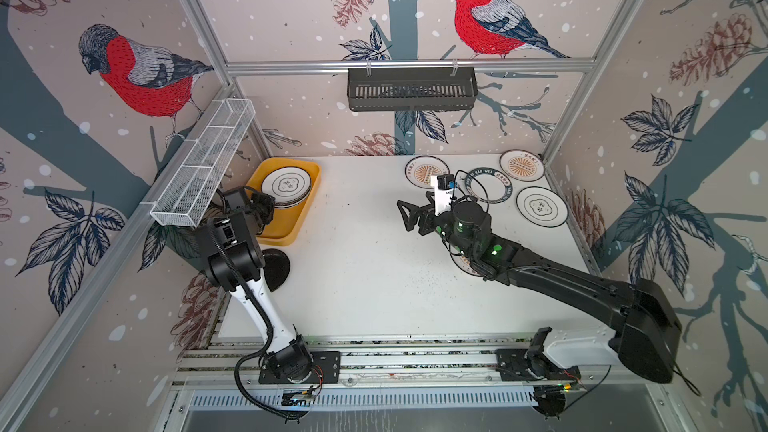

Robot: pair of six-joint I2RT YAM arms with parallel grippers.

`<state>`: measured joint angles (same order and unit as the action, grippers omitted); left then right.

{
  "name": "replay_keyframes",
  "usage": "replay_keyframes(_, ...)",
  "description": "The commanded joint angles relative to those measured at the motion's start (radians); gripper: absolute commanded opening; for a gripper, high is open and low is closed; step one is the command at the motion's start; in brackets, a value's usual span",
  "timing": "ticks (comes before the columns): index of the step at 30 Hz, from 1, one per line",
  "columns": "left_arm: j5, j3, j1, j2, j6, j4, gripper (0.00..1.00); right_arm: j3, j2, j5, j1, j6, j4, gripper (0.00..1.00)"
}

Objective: Place the plates into the plastic bin on the countertop
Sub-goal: 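Lower the cloud-emblem plate into the yellow bin and open the left gripper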

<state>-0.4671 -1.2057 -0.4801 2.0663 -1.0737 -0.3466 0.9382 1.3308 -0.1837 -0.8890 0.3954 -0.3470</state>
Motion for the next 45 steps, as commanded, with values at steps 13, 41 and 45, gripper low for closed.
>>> replay_keyframes(13, 0.068, -0.054, 0.025, 0.026, 0.026, 0.013, 0.24, 0.005, -0.011, -0.104, -0.002, -0.003, 0.018, 1.00)
replay_keyframes(41, 0.156, -0.133, 0.039, -0.092, 0.233, 0.321, 0.85, 0.007, -0.011, -0.198, -0.008, -0.035, 0.032, 0.99)
replay_keyframes(45, 0.133, -0.165, 0.040, -0.056, 0.247, 0.375, 0.87, 0.002, -0.014, -0.202, -0.011, -0.046, 0.038, 0.99)
